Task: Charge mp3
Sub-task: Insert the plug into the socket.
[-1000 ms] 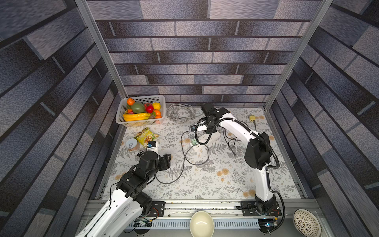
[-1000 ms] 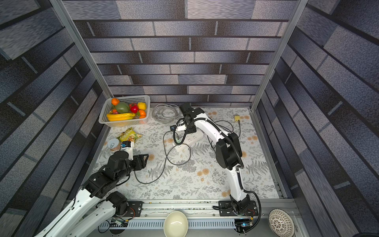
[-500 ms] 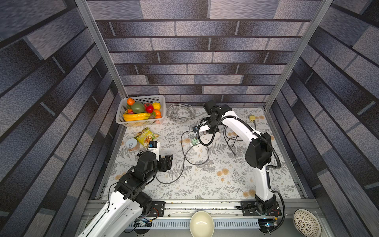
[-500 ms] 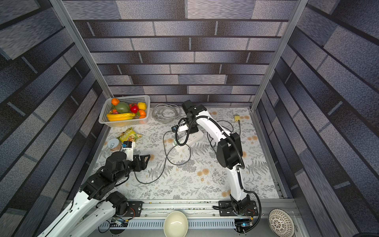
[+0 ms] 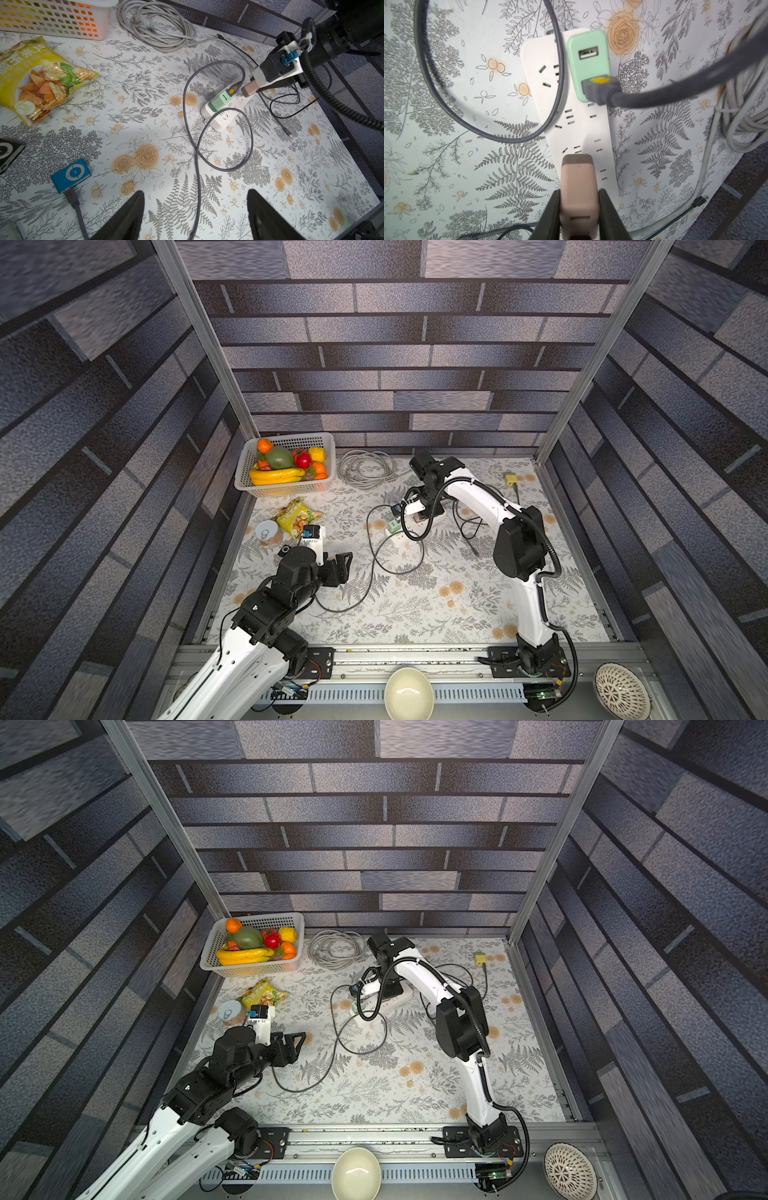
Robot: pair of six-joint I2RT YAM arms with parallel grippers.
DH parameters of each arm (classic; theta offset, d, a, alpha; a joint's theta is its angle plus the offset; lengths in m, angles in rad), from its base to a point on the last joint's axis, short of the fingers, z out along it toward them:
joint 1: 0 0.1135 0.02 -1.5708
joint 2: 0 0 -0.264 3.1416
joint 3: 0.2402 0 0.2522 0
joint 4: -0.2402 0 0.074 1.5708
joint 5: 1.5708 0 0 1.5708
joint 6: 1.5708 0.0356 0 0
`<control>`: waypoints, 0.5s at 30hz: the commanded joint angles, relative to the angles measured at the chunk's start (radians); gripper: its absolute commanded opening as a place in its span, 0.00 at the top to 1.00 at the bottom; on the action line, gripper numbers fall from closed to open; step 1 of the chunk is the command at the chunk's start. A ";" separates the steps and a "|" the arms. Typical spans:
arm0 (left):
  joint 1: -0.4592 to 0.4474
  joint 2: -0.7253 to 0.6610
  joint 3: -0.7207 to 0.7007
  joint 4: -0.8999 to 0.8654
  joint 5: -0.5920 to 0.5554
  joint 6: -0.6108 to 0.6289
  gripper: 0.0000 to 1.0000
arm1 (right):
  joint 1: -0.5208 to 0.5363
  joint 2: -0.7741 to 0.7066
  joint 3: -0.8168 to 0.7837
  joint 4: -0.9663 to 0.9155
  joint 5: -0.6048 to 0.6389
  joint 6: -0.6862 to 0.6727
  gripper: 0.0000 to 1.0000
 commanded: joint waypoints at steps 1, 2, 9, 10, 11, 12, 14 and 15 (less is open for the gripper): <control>0.005 -0.022 0.011 0.013 0.003 0.027 0.19 | 0.002 0.007 -0.013 -0.007 -0.005 -0.018 1.00; 0.005 -0.026 0.011 0.011 0.000 0.027 0.19 | 0.003 0.011 -0.011 -0.006 -0.002 -0.019 1.00; 0.005 -0.043 0.011 0.010 -0.003 0.027 0.17 | 0.009 0.029 -0.009 0.005 0.006 -0.037 1.00; 0.005 -0.045 0.011 0.008 -0.003 0.028 0.16 | 0.010 0.031 -0.012 0.007 0.007 -0.038 1.00; 0.005 -0.047 0.011 0.010 -0.003 0.027 0.16 | 0.011 0.034 -0.013 0.010 0.006 -0.039 1.00; 0.005 -0.046 0.011 0.010 -0.003 0.027 0.16 | 0.011 0.037 -0.011 0.008 0.007 -0.040 1.00; 0.005 -0.050 0.016 0.011 -0.003 0.027 0.16 | 0.012 0.042 -0.009 0.011 0.007 -0.040 1.00; 0.005 -0.053 0.017 0.008 -0.003 0.027 0.15 | 0.012 0.046 -0.005 0.011 0.005 -0.040 1.00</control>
